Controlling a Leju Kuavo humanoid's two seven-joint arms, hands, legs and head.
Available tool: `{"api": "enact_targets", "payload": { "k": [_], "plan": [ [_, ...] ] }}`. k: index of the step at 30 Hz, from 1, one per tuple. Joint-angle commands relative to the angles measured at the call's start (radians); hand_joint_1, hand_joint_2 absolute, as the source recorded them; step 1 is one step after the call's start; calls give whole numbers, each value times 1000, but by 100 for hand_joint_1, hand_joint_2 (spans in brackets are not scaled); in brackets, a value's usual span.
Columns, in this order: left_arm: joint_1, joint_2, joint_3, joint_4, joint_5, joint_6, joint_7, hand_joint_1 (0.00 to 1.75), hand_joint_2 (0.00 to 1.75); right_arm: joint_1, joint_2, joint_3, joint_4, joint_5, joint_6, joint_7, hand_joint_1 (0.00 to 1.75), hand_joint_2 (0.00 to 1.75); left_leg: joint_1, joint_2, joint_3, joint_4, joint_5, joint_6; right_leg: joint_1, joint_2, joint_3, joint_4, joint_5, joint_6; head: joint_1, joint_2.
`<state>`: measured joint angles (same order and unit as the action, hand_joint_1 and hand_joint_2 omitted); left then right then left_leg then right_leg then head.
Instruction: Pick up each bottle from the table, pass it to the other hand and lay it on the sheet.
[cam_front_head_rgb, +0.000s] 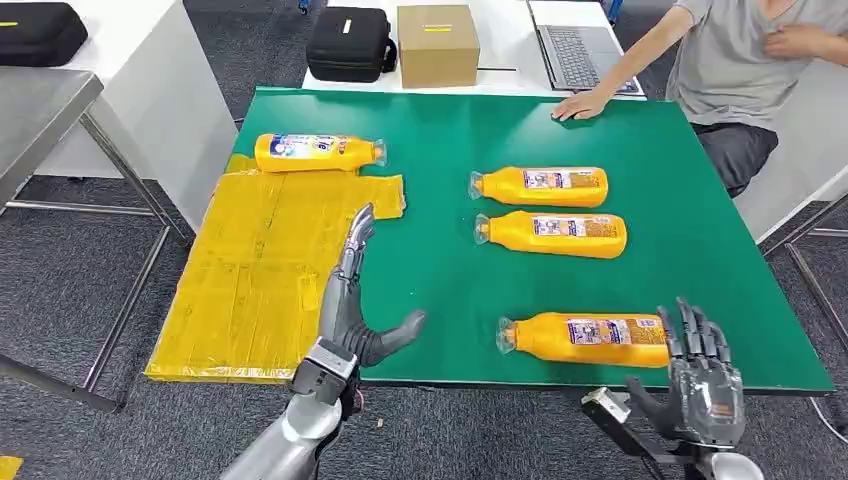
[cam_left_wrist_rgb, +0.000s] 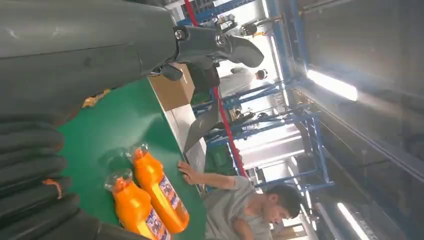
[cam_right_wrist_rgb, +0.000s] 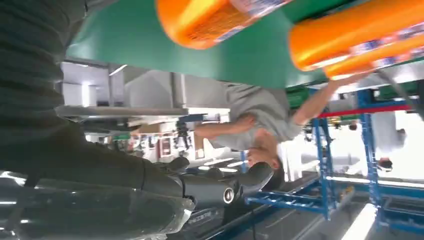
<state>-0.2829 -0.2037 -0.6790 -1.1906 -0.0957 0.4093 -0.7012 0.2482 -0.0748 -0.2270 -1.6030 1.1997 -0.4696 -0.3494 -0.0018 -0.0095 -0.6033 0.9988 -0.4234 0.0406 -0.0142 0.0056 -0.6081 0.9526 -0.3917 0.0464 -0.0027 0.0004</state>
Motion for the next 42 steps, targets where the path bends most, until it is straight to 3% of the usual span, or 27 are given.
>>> {"api": "enact_targets", "payload": {
  "k": [1, 19, 29, 42],
  "plan": [
    [-37, -1, -5, 64, -3, -11, 3, 0, 175, -45, -43, -93, 142, -15, 30, -22, 0, 175, 1, 0, 5, -1, -2, -2, 1, -1, 6, -1, -2, -2, 0, 0],
    [-62, -8, -37, 86, 21, -10, 3, 0, 175, -115, -99, -50, 302, -19, 50, -67, 0, 175, 1, 0, 3, -1, -1, -1, 1, -1, 4, -2, -1, -1, 0, 0],
    [-82, 0, -48, 88, 41, 21, 3, 0, 175, -269, -140, 83, 533, -42, 9, -79, 0, 175, 1, 3, 3, -1, -1, -1, 1, 2, 3, -2, 1, -1, 0, 0],
    [-63, 24, -47, 69, 54, 41, 3, 0, 175, -292, -141, 142, 612, -21, -29, -67, 0, 175, 1, 3, 6, -1, -2, -2, 1, 2, 5, -1, -1, -2, 0, 0]
  ]
}}
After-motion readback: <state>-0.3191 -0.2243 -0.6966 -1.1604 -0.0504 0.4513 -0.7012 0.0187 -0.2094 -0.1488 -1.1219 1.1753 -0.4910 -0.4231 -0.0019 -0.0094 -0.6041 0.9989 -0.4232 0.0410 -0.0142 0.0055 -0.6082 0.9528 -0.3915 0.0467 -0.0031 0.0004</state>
